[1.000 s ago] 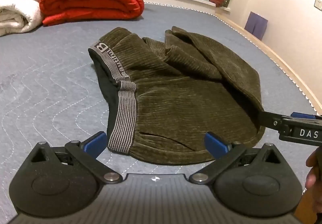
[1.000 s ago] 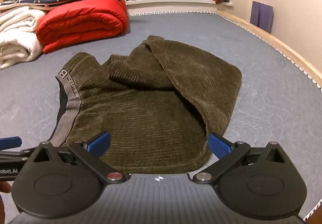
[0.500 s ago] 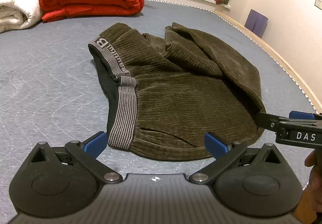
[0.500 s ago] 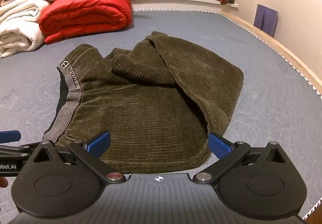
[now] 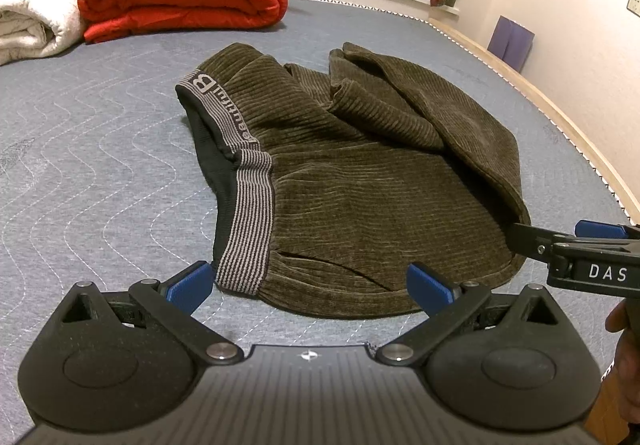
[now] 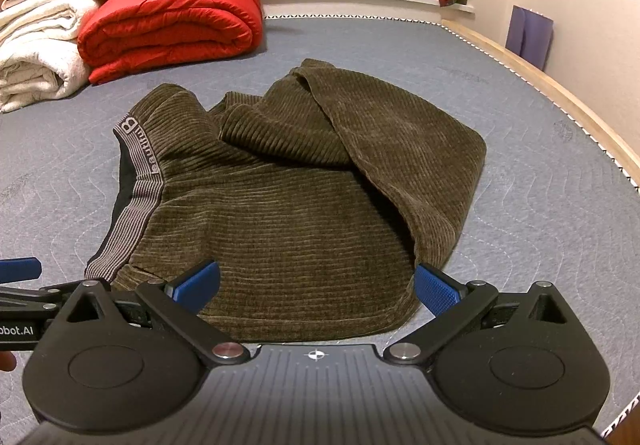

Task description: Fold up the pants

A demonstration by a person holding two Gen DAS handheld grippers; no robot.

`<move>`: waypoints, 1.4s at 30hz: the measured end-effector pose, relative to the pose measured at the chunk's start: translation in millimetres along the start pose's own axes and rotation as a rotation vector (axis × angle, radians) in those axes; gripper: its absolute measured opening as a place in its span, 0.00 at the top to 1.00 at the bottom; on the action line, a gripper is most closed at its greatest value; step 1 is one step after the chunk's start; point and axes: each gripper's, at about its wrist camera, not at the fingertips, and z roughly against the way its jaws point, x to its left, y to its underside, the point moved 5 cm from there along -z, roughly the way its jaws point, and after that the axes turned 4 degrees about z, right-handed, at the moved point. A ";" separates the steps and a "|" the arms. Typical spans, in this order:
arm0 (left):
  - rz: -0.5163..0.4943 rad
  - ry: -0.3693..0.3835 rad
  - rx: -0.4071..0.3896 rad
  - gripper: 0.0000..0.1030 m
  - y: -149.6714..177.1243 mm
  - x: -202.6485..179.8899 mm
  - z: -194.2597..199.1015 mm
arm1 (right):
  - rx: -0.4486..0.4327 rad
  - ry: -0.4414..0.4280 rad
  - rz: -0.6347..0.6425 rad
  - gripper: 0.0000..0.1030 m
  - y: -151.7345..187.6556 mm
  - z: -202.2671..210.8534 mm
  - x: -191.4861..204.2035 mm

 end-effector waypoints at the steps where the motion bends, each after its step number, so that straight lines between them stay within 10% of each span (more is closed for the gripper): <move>1: 0.000 0.000 0.001 0.00 0.3 0.1 0.0 | 0.000 0.000 0.000 0.01 0.3 -0.4 -0.2; 42: -0.066 0.029 -0.128 0.01 -1.8 -10.0 18.1 | -0.036 0.017 -0.001 0.03 -3.4 6.4 -0.3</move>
